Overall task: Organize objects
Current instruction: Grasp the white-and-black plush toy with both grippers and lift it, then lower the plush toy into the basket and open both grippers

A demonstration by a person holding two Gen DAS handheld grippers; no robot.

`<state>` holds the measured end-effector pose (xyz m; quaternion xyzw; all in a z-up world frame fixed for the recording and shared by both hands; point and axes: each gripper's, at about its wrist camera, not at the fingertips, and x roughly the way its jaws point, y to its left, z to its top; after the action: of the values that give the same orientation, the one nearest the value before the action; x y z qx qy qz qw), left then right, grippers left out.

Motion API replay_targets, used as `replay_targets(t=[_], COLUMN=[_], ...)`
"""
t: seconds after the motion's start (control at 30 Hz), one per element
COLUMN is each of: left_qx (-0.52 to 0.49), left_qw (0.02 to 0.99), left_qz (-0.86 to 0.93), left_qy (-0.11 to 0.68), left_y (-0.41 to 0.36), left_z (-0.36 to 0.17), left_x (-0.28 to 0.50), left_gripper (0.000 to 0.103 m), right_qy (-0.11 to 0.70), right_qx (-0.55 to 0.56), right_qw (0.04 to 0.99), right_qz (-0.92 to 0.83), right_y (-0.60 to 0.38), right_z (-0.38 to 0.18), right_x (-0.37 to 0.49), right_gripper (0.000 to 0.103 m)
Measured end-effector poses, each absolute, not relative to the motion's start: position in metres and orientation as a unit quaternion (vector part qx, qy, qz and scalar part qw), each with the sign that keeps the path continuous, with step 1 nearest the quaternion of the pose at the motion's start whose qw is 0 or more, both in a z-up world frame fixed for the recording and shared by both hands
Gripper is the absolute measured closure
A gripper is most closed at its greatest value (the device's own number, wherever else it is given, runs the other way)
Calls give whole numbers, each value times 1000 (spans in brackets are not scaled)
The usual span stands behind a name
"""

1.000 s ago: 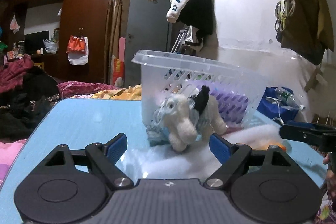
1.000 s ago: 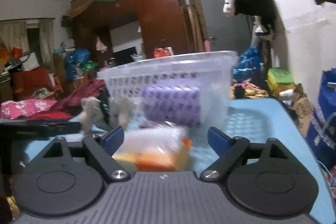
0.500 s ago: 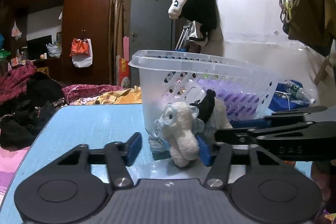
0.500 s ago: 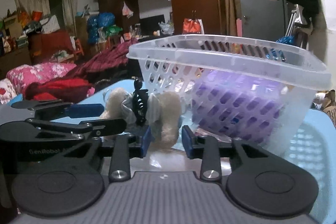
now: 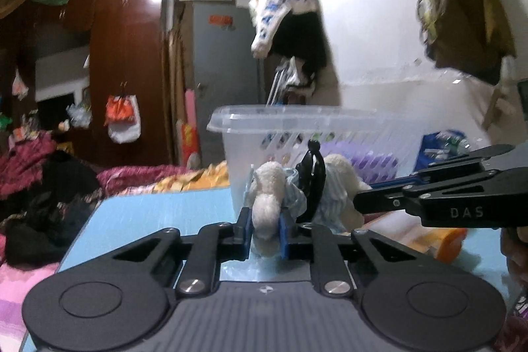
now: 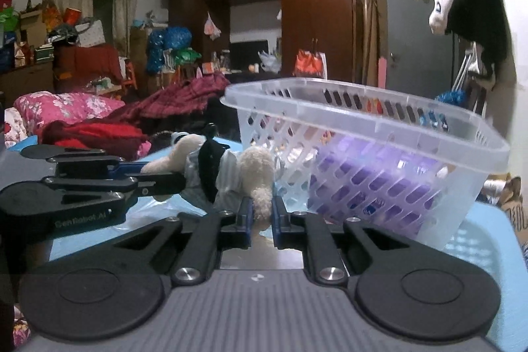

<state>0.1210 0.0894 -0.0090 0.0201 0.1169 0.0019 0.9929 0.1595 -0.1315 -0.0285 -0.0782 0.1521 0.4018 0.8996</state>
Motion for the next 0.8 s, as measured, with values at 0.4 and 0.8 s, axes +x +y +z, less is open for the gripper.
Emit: replay_targets(t=[0.4, 0.8], left_qx=[22, 85], left_qw=[998, 996], left_qz=[-28, -36], left_qy=[45, -12], left_y=[82, 47], left_z=[13, 129], left_x=[94, 147], left_gripper=[85, 85], right_qy=[101, 19], right_qx=[-66, -56], right_qw=[905, 934], right_qz=[407, 352], right_y=[-143, -156], right_z=[0, 102], right_x=[145, 167], right_gripper=[90, 90])
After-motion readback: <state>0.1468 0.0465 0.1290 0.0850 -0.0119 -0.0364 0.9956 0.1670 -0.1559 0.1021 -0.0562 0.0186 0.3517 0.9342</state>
